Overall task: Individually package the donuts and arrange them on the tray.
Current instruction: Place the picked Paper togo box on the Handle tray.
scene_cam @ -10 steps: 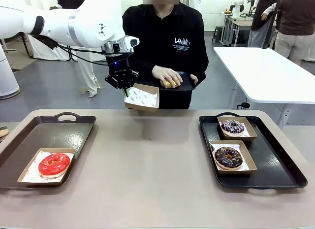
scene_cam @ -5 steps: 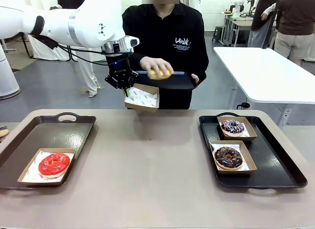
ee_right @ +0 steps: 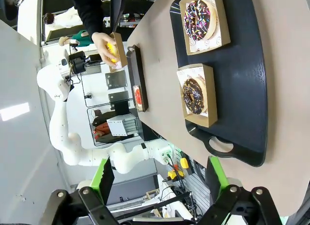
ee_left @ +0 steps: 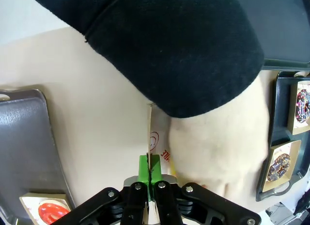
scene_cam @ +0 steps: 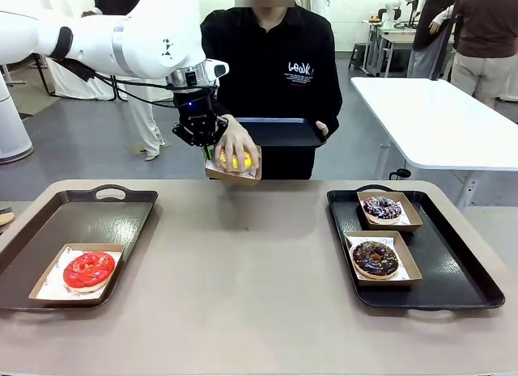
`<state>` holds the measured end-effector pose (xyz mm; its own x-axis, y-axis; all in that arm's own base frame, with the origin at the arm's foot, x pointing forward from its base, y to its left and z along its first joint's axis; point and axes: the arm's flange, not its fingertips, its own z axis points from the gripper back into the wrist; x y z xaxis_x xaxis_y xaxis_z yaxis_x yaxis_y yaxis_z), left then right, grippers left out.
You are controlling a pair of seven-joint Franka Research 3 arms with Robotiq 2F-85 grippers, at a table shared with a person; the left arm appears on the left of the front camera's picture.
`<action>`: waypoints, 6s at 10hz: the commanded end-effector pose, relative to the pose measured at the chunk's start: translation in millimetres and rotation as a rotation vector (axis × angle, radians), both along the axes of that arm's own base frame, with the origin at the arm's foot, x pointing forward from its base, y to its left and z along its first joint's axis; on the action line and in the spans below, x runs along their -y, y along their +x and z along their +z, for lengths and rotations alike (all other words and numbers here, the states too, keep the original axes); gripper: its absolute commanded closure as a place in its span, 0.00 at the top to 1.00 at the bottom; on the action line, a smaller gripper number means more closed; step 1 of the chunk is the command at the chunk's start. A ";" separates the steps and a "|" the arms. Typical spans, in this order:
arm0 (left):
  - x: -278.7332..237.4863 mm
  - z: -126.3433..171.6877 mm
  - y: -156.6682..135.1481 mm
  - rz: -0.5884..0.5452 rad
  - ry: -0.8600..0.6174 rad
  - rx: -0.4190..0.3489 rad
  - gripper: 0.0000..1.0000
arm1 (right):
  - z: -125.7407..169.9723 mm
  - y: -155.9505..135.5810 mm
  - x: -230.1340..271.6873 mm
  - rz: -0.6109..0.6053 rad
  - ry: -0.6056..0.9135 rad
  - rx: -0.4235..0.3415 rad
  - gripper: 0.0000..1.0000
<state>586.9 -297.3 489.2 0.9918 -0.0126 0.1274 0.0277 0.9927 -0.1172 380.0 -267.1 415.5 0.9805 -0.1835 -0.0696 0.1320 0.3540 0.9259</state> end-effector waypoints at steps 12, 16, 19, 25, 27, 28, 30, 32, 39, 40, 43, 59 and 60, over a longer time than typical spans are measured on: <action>-24.2 17.2 -17.7 -0.020 0.015 0.026 0.01 | 2.7 -1.2 -0.9 -0.007 0.006 -0.008 1.00; -149.2 47.9 -74.3 0.009 -0.019 0.048 0.01 | 2.7 -1.2 -0.9 -0.007 0.006 -0.008 1.00; -226.6 23.5 -96.7 0.025 -0.001 -0.022 0.01 | 2.7 -1.2 -0.9 -0.007 0.006 -0.008 1.00; -288.3 -46.3 -96.3 0.052 0.065 -0.052 0.01 | 2.7 -1.2 -0.9 -0.007 0.006 -0.008 1.00; -291.8 -39.2 -99.8 0.054 0.040 -0.072 0.01 | 2.7 -1.2 -0.9 -0.007 0.006 -0.008 1.00; -291.8 -39.2 -99.8 0.054 0.040 -0.072 0.01 | 2.7 -1.2 -0.9 -0.007 0.006 -0.008 1.00; -291.8 -39.2 -99.8 0.054 0.040 -0.072 0.01 | 2.7 -1.2 -0.9 -0.007 0.006 -0.008 1.00; -288.4 -42.4 -96.3 0.070 0.039 -0.073 0.01 | 2.7 -1.2 -0.9 -0.007 0.006 -0.008 1.00; -322.7 -96.1 -16.5 0.012 -0.012 -0.187 0.01 | 2.7 -1.2 -0.9 -0.007 0.006 -0.008 1.00; -327.1 -104.1 -14.2 0.004 -0.006 -0.188 0.01 | 2.7 -1.2 -0.9 -0.007 0.006 -0.008 1.00; -326.0 -119.9 -18.7 -0.033 0.028 -0.168 0.01 | 2.7 -1.2 -0.9 -0.007 0.006 -0.008 1.00; -330.1 -96.8 -52.5 0.090 0.116 -0.127 0.62 | 2.7 -1.2 -0.9 -0.007 0.006 -0.008 1.00; -331.0 -93.7 -56.6 0.083 0.098 -0.139 0.73 | 2.7 -1.2 -0.9 -0.007 0.006 -0.008 1.00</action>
